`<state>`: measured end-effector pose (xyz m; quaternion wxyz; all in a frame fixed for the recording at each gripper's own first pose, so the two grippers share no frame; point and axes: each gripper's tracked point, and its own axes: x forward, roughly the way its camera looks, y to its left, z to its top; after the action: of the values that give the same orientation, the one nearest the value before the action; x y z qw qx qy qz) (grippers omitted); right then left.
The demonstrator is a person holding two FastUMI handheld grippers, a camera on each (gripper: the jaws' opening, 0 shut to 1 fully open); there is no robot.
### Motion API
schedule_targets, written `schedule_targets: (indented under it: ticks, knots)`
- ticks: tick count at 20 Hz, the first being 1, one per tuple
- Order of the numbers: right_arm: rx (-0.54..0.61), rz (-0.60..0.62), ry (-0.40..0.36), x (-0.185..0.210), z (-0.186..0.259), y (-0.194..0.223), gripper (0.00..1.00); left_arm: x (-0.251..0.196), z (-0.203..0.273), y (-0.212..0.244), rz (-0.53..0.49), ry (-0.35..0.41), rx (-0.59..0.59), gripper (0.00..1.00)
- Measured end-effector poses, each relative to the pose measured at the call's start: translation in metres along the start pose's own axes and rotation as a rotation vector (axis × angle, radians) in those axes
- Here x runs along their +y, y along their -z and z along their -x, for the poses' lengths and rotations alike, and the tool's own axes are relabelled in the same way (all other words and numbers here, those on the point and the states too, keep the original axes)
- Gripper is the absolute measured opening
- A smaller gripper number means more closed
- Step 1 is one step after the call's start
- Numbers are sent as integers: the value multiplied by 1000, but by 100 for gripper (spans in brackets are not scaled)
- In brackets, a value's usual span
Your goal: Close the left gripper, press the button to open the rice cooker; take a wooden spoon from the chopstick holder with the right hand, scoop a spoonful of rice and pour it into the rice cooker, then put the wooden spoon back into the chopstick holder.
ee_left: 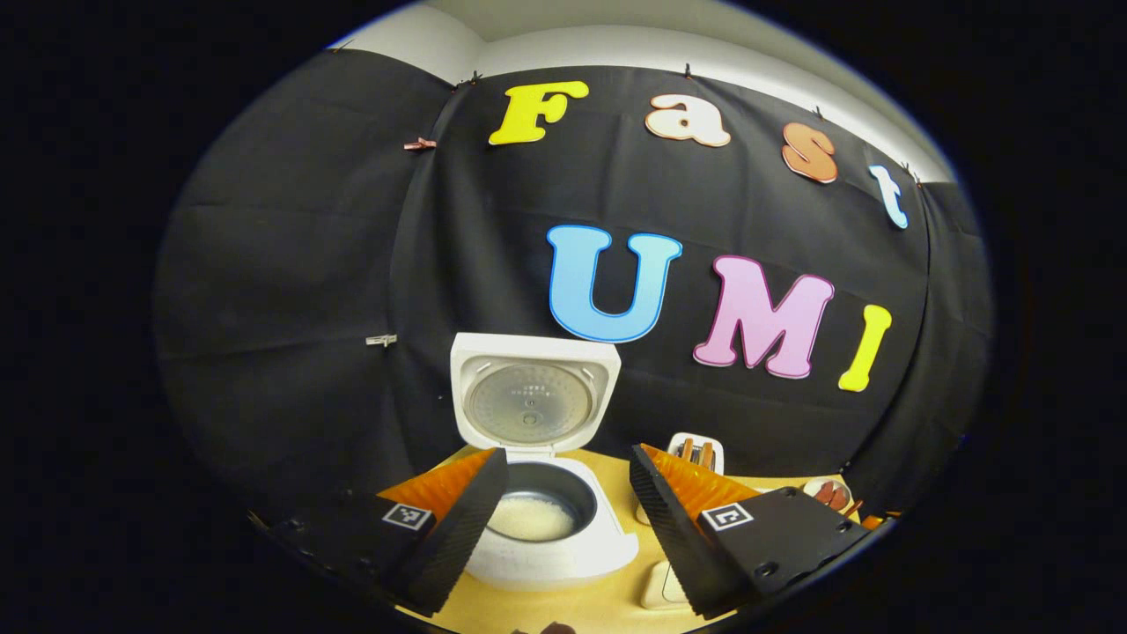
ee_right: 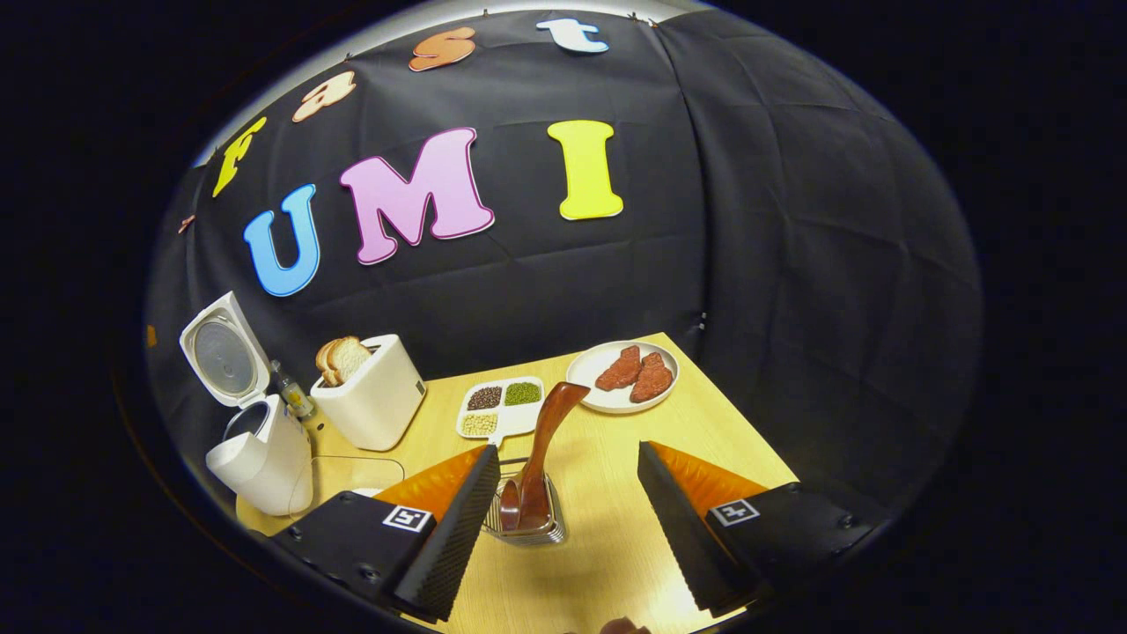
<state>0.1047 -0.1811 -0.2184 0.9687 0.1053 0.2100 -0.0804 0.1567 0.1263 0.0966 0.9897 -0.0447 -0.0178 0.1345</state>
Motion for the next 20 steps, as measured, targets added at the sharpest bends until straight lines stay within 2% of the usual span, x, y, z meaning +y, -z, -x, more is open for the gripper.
schedule_targets:
  ticks: [5,9,12,16,20]
  knots:
    - [-19,31,30,1,41,-7,98,30,-67,-63,12,-33,-54,95]
    - [-49,32,66,8,78,-17,98,39,-120,-92,-62,-33,-84,95]
    - [-77,43,77,18,94,-23,99,43,-159,-97,-149,-37,-103,95]
    - [-60,76,47,51,121,-16,99,44,-207,-84,-103,-19,-79,95]
    - [-47,104,45,67,141,-8,99,53,-250,-79,-157,-24,-90,95]
